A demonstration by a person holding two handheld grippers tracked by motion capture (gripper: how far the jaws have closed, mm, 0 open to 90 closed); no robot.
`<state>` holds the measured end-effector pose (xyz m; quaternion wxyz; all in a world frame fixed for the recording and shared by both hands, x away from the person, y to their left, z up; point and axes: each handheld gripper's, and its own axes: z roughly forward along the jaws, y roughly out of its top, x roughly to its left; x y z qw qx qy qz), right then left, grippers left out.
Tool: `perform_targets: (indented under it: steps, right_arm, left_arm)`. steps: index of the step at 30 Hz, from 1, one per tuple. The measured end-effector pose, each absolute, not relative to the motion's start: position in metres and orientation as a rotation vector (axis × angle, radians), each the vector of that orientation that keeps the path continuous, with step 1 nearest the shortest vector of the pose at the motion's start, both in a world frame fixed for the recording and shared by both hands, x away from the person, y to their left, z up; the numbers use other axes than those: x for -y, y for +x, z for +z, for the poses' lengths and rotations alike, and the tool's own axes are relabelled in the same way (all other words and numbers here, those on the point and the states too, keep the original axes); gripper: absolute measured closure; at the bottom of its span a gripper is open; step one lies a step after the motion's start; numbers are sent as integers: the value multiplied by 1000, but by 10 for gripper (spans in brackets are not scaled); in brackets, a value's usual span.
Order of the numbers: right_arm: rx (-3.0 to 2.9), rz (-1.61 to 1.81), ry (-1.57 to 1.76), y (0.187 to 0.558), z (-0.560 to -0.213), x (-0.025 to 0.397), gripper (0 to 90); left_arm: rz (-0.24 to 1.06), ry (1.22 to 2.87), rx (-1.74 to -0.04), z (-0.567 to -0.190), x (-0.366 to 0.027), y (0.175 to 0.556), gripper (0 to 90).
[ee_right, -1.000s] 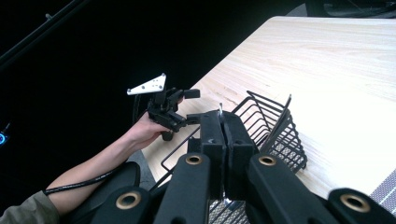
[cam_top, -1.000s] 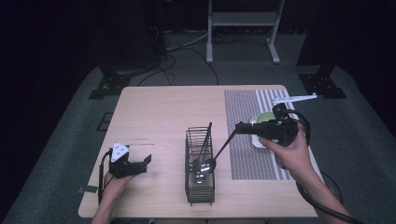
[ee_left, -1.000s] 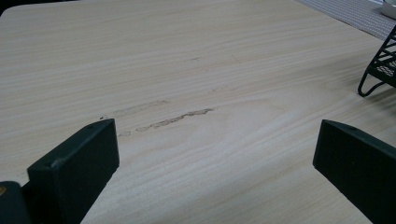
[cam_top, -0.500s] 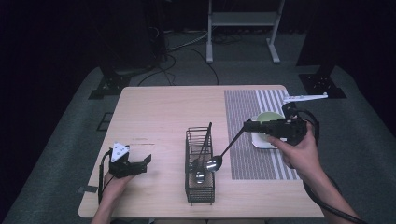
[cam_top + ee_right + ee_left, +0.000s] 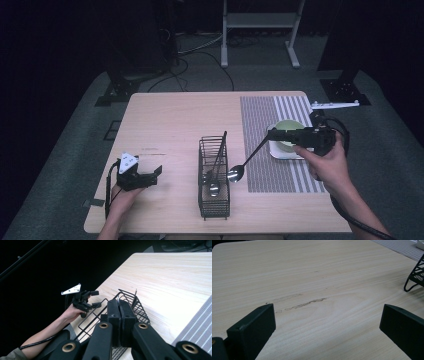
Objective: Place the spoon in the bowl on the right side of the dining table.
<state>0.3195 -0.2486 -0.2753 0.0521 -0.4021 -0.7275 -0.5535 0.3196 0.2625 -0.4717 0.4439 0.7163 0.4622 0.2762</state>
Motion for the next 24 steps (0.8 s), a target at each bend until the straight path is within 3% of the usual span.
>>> perform_targets:
  steps: [24]
  right_arm:
    - [2193, -1661, -1334, 328, -292, 272, 886]
  left_arm:
    - [685, 1779, -1145, -472, -263, 319, 0]
